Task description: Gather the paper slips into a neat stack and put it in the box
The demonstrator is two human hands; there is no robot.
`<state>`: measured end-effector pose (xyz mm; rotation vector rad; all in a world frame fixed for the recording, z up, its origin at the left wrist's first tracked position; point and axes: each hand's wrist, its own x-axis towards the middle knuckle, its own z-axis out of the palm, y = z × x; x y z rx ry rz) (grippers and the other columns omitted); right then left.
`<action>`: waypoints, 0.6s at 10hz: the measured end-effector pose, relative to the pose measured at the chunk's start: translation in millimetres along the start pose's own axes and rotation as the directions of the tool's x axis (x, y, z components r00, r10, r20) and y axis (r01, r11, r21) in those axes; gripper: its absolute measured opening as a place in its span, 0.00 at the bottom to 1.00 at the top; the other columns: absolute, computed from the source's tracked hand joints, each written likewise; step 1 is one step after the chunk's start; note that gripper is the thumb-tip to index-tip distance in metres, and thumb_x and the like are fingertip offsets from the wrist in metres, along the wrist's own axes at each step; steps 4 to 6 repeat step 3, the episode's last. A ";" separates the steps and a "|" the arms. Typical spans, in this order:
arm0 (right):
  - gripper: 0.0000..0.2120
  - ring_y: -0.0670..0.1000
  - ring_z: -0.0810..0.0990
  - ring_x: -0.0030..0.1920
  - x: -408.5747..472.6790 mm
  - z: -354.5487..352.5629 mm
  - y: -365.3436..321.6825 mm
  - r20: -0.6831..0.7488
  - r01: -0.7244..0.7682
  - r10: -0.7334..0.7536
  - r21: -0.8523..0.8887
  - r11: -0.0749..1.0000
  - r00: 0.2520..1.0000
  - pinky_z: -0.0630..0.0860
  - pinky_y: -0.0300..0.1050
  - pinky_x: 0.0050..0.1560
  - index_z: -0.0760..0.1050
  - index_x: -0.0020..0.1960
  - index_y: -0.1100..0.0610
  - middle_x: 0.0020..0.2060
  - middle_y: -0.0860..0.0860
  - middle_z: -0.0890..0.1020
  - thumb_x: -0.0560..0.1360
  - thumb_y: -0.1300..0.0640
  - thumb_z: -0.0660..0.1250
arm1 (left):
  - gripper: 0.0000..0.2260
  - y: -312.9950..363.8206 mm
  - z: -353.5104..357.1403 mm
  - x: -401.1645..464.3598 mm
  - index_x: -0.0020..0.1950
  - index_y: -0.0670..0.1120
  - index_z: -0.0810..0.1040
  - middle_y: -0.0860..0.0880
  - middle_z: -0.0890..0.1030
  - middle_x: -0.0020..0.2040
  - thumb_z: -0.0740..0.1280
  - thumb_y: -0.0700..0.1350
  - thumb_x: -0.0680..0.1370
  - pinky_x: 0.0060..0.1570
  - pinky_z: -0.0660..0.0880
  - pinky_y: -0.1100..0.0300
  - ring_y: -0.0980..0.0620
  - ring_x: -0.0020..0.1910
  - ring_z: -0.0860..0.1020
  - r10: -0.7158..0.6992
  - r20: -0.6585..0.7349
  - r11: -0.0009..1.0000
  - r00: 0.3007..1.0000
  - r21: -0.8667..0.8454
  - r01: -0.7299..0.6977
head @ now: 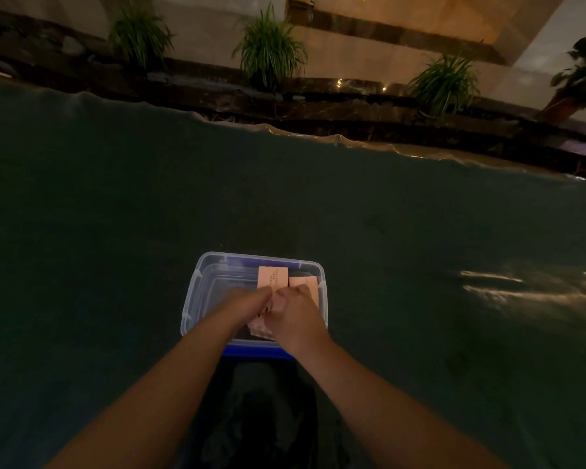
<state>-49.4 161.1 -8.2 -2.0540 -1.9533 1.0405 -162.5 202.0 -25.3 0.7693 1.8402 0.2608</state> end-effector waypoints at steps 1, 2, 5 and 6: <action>0.18 0.47 0.80 0.61 -15.4 -18.3 4.2 -0.023 -0.038 0.042 0.149 0.988 0.999 0.79 0.43 0.59 0.77 0.72 0.51 0.67 0.49 0.82 0.82 0.52 0.71 | 0.11 1.1 -14.5 -13.2 0.57 0.47 0.80 0.42 0.84 0.55 0.66 0.53 0.83 0.60 0.81 0.45 0.46 0.52 0.83 0.159 0.003 0.984 0.987 0.075 -0.159; 0.19 0.42 0.80 0.53 -26.5 -41.6 9.2 -0.040 0.001 0.006 0.167 0.986 0.999 0.76 0.34 0.46 0.76 0.71 0.46 0.64 0.46 0.83 0.82 0.51 0.72 | 0.09 8.4 -32.4 -29.5 0.55 0.50 0.79 0.47 0.84 0.53 0.67 0.54 0.82 0.56 0.81 0.48 0.50 0.50 0.82 0.287 -0.020 0.944 0.958 0.178 -0.279; 0.13 0.42 0.84 0.52 -52.2 -92.3 13.2 -0.089 0.127 -0.113 0.176 0.976 0.990 0.83 0.39 0.44 0.77 0.65 0.43 0.56 0.41 0.82 0.81 0.49 0.72 | 0.18 27.1 -51.0 -63.0 0.66 0.56 0.75 0.53 0.80 0.59 0.71 0.57 0.78 0.54 0.78 0.52 0.52 0.57 0.79 0.530 -0.078 0.811 0.844 0.337 -0.478; 0.13 0.42 0.84 0.52 -52.2 -92.3 13.2 -0.089 0.127 -0.113 0.176 0.976 0.990 0.83 0.39 0.44 0.77 0.65 0.43 0.56 0.41 0.82 0.81 0.49 0.72 | 0.18 27.1 -51.0 -63.0 0.66 0.56 0.75 0.53 0.80 0.59 0.71 0.57 0.78 0.54 0.78 0.52 0.52 0.57 0.79 0.530 -0.078 0.811 0.844 0.337 -0.478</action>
